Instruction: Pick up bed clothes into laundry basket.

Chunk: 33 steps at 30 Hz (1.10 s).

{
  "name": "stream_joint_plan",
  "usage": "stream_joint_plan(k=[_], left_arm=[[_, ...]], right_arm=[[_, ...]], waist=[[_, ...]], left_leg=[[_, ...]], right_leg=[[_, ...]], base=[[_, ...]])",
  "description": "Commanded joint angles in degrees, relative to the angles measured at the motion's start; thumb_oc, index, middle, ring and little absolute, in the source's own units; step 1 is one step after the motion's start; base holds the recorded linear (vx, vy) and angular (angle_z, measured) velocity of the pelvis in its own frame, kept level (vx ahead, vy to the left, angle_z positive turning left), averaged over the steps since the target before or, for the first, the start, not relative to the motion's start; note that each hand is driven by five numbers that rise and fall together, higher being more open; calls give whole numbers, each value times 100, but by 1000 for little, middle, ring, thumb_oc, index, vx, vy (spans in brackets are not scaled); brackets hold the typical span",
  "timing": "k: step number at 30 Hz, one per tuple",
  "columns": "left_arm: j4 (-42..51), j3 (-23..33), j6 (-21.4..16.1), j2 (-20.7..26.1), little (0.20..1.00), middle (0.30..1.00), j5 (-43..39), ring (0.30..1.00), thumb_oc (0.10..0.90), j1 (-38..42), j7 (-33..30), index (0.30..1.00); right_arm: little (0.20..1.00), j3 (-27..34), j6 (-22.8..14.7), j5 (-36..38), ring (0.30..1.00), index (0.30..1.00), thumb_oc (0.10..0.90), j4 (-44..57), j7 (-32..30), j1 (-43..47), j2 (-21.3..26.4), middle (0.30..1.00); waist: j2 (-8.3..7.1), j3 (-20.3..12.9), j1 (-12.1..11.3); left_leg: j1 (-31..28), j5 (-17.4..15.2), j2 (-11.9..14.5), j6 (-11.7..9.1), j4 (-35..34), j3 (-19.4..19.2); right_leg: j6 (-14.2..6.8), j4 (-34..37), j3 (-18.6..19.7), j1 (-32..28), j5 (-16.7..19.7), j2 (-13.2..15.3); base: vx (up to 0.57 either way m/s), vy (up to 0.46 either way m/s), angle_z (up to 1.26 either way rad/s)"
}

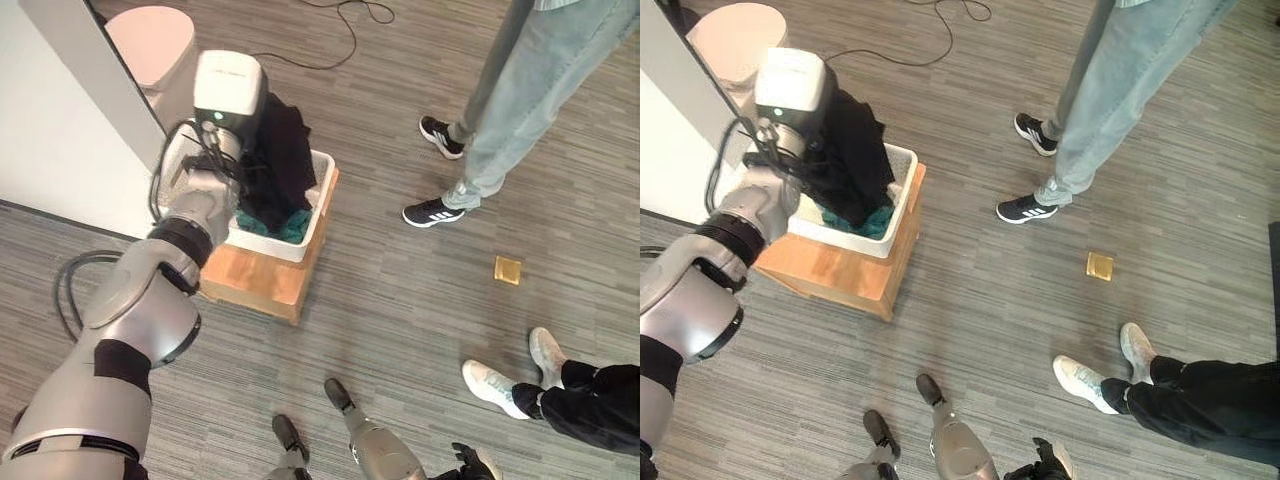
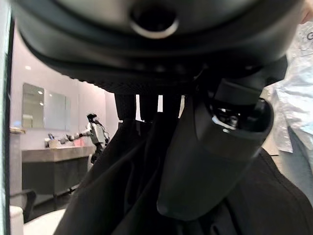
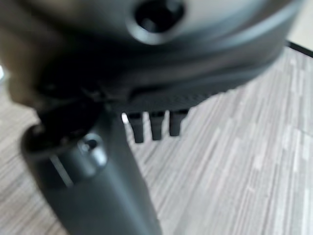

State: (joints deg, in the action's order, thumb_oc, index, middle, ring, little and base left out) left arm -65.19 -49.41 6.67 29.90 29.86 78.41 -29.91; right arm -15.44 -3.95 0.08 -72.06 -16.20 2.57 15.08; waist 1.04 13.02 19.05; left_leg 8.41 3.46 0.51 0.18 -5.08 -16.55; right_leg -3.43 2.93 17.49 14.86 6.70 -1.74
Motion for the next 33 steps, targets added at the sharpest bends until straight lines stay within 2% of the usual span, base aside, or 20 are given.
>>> stream_joint_plan(k=[1, 9, 10, 14, 17, 18, 20, 26, 30, 32, 33], left_arm=[[-284, -7, 277, 183, 300, 300, 503, 300, 400, 1519, -588, 300], [-389, 114, 369, 104, 300, 300, 642, 300, 400, 1190, -533, 300], [-390, 173, 368, 80, 900, 900, 619, 900, 800, 1122, -536, 900], [-398, 390, 334, -21, 900, 900, 504, 900, 800, 898, -573, 900], [-366, 488, 341, -36, 900, 900, 445, 900, 800, 833, -644, 900], [-269, 625, 342, -35, 900, 900, 344, 900, 800, 774, -822, 900], [-95, 753, 322, 5, 900, 900, 251, 900, 800, 663, -1022, 900], [280, 916, 405, 42, 900, 900, 249, 900, 800, 403, -1306, 900], [537, 929, 421, 131, 900, 900, 257, 900, 800, 327, -1323, 900], [761, 1120, 240, 91, 900, 900, -57, 900, 800, 248, -1325, 900], [914, 1263, -8, 16, 900, 900, -392, 900, 800, 160, -1242, 900]], right_arm=[[900, -136, -162, 150, 900, 900, 800, -124, -159, -169, 439, 900], [900, -191, -113, 56, 900, 900, 800, 5, -241, -136, 356, 900], [900, -193, -112, 64, 900, 900, 800, 14, -248, -121, 350, 900], [900, -234, -138, 90, 900, 900, 800, 50, -280, -147, 314, 900], [900, -240, -155, 90, 900, 900, 800, 67, -293, -213, 290, 900], [900, -239, -186, 102, 900, 900, 800, 85, -289, -301, 264, 900], [900, -231, -202, 103, 900, 900, 800, 96, -304, -399, 243, 900], [900, -173, -208, 119, 900, 900, 800, 50, -337, -487, 256, 900], [900, -121, -159, 160, 900, 900, 800, -37, -278, -497, 247, 900], [900, -115, -110, 144, 900, 900, 800, -95, -249, -479, 263, 900], [900, -114, -68, 121, 900, 900, 800, -132, -227, -480, 260, 900]], waist=[[-183, -91, -152], [-330, 56, -123], [-369, 104, -127], [-494, 229, -116], [-531, 284, -103], [-590, 337, -92], [-605, 354, -93], [-595, 318, -147], [-503, 222, -228], [-437, 134, -258], [-398, 81, -259]], left_leg=[[-9, -455, 94, -325, 8, 407], [169, -425, 84, -323, 8, 482], [204, -416, 86, -325, 8, 494], [374, -380, 88, -330, 8, 552], [453, -362, 84, -328, 8, 578], [537, -345, 87, -334, 8, 595], [581, -341, 83, -338, 8, 600], [498, -370, 64, -329, 8, 588], [203, -420, 73, -336, 8, 558], [53, -441, 59, -341, 8, 577], [-43, -454, 53, -342, 8, 591]], right_leg=[[-840, 207, -618, -259, -296, 541], [-849, 207, -660, -102, -232, 551], [-849, 207, -672, -73, -221, 552], [-825, 207, -712, 84, -176, 555], [-820, 207, -725, 155, -159, 556], [-823, 207, -720, 237, -136, 558], [-827, 207, -724, 286, -129, 570], [-824, 207, -747, 195, -181, 563], [-809, 207, -788, -76, -285, 557], [-790, 207, -825, -215, -325, 574], [-776, 207, -832, -320, -349, 582]], base=[[12, 48, 2], [-14, 31, 6], [-46, -14, 9], [-59, -15, 4], [-59, -15, 2], [-59, -19, 7], [-52, -12, 6], [-4, -2, -1], [49, -13, -2], [65, -25, 4], [99, -27, 8]])
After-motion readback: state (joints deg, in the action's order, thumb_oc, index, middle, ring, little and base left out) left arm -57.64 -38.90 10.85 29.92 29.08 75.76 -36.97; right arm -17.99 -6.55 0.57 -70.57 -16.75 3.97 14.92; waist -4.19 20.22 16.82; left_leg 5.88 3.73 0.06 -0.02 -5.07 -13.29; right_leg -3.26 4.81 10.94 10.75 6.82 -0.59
